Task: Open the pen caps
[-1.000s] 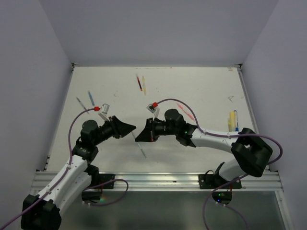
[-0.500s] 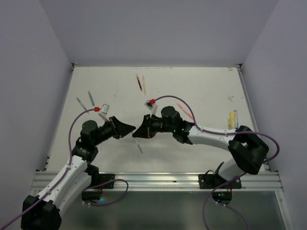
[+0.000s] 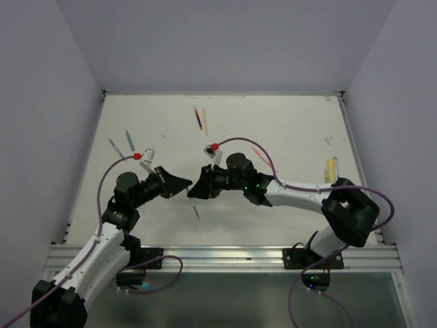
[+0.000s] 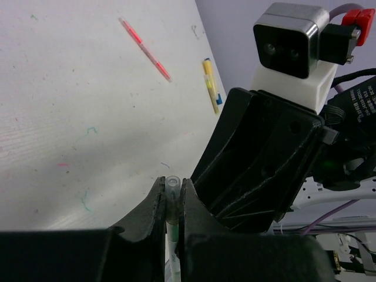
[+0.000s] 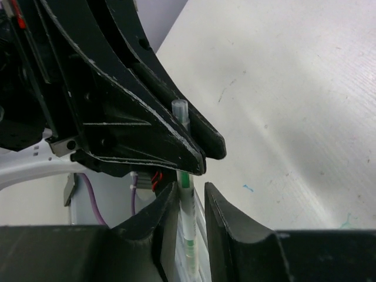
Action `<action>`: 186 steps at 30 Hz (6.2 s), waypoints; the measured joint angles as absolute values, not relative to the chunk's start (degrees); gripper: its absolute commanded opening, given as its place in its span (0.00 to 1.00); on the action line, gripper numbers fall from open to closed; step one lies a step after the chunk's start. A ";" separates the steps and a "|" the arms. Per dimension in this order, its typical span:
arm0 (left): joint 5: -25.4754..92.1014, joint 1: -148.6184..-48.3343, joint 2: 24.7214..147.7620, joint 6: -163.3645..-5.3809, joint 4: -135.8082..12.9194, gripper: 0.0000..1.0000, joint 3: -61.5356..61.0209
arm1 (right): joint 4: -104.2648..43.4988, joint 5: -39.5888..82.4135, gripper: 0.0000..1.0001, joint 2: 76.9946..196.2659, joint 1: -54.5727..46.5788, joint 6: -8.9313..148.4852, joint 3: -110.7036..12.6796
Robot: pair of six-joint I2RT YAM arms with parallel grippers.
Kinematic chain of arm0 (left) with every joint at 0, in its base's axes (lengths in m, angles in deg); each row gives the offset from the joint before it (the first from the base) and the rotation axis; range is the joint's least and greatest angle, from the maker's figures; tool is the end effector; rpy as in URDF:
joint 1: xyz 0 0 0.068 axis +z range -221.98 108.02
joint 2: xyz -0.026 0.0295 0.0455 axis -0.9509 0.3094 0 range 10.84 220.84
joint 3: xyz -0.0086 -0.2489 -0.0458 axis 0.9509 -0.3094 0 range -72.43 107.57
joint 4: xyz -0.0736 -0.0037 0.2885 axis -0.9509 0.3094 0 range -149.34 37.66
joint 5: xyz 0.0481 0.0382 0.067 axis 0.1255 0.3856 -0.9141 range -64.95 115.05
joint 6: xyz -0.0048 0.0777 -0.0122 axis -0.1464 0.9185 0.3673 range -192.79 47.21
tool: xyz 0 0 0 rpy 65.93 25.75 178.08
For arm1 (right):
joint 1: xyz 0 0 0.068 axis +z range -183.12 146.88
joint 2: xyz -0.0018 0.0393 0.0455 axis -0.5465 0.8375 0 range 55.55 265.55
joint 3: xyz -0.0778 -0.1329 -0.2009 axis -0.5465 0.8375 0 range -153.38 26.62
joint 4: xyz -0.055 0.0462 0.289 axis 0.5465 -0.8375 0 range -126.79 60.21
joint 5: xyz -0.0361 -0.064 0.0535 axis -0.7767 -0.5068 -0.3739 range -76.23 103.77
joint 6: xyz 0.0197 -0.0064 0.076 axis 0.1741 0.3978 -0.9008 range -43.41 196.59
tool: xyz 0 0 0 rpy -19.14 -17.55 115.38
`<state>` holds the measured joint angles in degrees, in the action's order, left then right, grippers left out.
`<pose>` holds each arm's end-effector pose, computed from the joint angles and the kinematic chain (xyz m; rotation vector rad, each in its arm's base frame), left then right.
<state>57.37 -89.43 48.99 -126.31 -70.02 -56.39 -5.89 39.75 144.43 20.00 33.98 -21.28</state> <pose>0.2200 -0.1071 0.1869 -0.1605 1.9538 -1.3556 0.2148 0.3356 0.1769 -0.5564 2.0866 1.4961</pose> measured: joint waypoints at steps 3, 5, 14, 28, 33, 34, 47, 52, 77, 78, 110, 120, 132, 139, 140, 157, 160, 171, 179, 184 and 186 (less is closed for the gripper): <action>56.76 -89.43 48.35 -126.88 -70.00 0.00 -56.42 | -6.41 38.68 0.29 144.43 20.94 34.64 -21.26; 56.32 -89.43 48.22 -127.45 -70.02 0.00 -56.42 | -6.50 38.48 0.19 144.50 21.66 34.90 -21.26; 52.47 -89.98 50.06 -127.56 -63.24 0.00 -54.51 | -12.36 30.07 0.00 144.96 25.14 38.35 -22.65; 32.36 -89.30 58.54 -128.08 -56.75 0.00 -41.40 | -38.39 -3.05 0.00 146.07 40.89 41.94 -26.00; 35.01 -89.30 64.88 -123.47 -59.50 0.00 -41.40 | -43.17 -2.81 0.00 145.85 33.31 42.11 -27.90; 35.42 -89.30 65.71 -122.66 -59.66 0.00 -41.40 | -44.29 -2.72 0.00 145.94 30.95 42.09 -29.01; 43.20 -95.07 87.46 -111.80 -53.87 0.00 -33.05 | -54.65 3.09 0.00 153.89 14.43 42.33 -44.38; 42.33 -97.06 87.70 -111.18 -54.83 0.00 -33.38 | -51.83 5.78 0.00 156.21 14.29 42.77 -42.87; 24.80 -105.69 101.86 -114.75 -50.00 0.13 -28.16 | -47.04 1.59 0.14 163.91 15.74 42.70 -41.04; 24.17 -106.08 101.95 -115.12 -49.80 0.14 -28.00 | -46.65 1.52 0.15 163.77 15.78 42.72 -40.73; 19.97 -108.05 99.24 -118.68 -49.28 0.41 -30.21 | -43.44 4.36 0.39 163.12 15.89 44.56 -39.33; 19.88 -108.12 90.23 -117.15 -40.84 0.55 -31.74 | -47.20 3.62 0.49 160.63 15.80 46.13 -38.70; 26.33 -108.86 77.23 -113.92 -44.60 0.56 -31.61 | -55.11 1.56 0.57 153.96 -3.02 58.24 -45.67; 29.02 -108.88 75.50 -112.52 -48.03 0.58 -31.37 | -55.81 3.40 0.57 159.97 -13.66 64.54 -48.93; 29.24 -108.88 75.19 -112.12 -48.16 0.58 -31.24 | -55.94 4.17 0.57 160.69 -14.18 65.08 -48.93; 30.64 -108.88 73.34 -110.68 -49.01 0.59 -29.69 | -53.49 10.46 0.40 162.20 -15.02 66.53 -41.56; 30.68 -108.88 72.37 -110.70 -49.01 0.58 -29.69 | -52.81 10.13 0.39 162.20 -15.02 66.57 -40.80; 32.80 -108.88 72.05 -112.82 -51.35 0.56 -30.14 | -51.04 7.27 0.00 162.00 -11.50 67.01 -40.05; 36.82 -108.14 75.87 -118.57 -60.18 0.57 -32.70 | -48.49 16.16 0.00 150.66 -3.72 64.73 -30.41; 39.34 -107.29 79.96 -121.52 -65.21 0.57 -33.79 | -45.71 29.15 0.00 139.86 -1.81 61.63 -27.05; 40.06 -107.24 81.05 -122.53 -67.24 0.57 -33.84 | -44.05 33.23 0.00 138.29 -1.22 60.56 -27.03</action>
